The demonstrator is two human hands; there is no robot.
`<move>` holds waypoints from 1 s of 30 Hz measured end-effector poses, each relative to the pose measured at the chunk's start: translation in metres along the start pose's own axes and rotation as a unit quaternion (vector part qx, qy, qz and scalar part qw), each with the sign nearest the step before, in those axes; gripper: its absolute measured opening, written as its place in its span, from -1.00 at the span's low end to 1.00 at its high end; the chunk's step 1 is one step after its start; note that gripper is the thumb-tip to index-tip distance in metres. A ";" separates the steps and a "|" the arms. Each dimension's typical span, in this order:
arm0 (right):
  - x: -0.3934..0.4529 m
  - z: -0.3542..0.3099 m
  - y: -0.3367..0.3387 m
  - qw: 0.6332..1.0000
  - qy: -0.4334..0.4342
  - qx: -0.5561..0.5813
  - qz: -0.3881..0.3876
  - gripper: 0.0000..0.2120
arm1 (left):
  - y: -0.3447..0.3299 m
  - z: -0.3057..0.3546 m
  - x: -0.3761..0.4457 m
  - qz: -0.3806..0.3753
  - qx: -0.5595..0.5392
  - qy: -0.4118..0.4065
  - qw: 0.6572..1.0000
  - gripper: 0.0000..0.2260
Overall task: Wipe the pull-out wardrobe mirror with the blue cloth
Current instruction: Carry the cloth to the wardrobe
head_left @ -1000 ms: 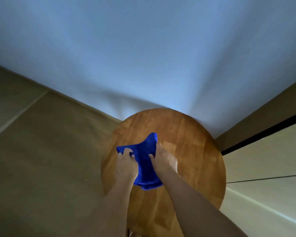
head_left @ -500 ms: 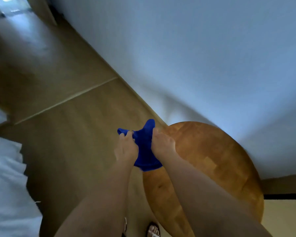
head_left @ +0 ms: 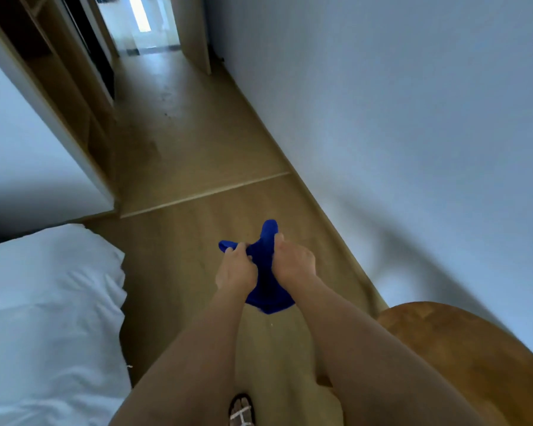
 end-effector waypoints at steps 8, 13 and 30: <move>0.082 -0.092 -0.007 0.852 -0.214 0.448 -0.166 -0.71 | 0.035 -0.029 0.099 -0.020 -0.274 0.170 0.946 -0.55; 0.134 -0.123 -0.013 0.829 -0.194 0.475 -0.221 -0.69 | 0.047 -0.052 0.158 0.039 -0.348 0.278 0.895 -0.67; 0.450 -0.120 0.000 0.876 -0.250 0.375 -0.171 -0.86 | 0.035 0.050 0.421 -0.008 -0.333 0.343 0.878 -0.51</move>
Point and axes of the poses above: each hand's wrist, its own x-axis towards the middle knuckle, its own y-axis out of the back of the hand, z = x × y, the point moved 4 cm from there along x, towards the middle knuckle, and after that the axes turned 12 degrees about z, right-handed, at the moved point
